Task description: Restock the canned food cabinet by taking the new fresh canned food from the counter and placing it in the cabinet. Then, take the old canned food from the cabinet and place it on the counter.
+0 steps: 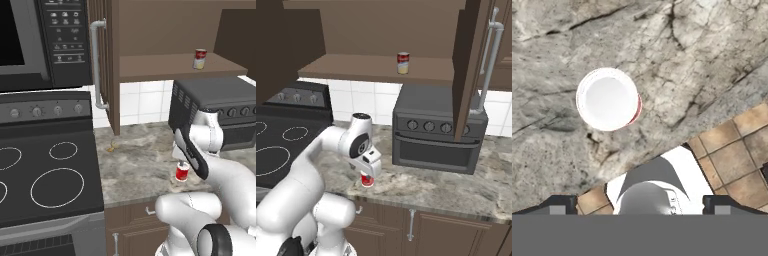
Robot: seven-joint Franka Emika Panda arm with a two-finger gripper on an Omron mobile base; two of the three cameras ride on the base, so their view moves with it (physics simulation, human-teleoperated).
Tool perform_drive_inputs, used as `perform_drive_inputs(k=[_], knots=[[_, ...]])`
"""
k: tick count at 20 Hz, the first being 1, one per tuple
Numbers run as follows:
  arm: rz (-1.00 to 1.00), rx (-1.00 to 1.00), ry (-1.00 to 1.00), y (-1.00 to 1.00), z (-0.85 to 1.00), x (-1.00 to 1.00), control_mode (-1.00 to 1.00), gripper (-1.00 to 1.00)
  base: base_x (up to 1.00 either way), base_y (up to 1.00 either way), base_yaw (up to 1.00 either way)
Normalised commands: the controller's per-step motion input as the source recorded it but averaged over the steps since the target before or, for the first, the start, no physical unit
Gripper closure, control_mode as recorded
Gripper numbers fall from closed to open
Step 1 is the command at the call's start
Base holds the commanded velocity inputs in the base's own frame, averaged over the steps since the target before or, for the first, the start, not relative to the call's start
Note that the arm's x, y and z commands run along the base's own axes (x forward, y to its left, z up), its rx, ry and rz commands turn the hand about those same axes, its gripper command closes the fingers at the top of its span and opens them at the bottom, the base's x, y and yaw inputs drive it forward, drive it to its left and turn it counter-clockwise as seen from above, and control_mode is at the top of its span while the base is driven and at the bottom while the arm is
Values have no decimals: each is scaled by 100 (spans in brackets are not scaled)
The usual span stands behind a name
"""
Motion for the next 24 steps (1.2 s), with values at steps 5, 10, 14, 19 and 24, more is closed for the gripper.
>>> perform_drive_inputs(k=[5, 10, 14, 19, 24], knots=[[1, 0, 0, 0, -27, 36, -100, -100, 0, 0, 0], [6, -1, 0, 0, -31, 20, -100, -100, 0, 0, 0], [7, -2, 0, -8, -31, 5, -100, -100, 0, 0, 0], [6, -4, -1, -3, -28, 10, -100, -100, 0, 0, 0], [4, -6, -5, 0, -20, 19, -100, -100, 0, 0, 0]])
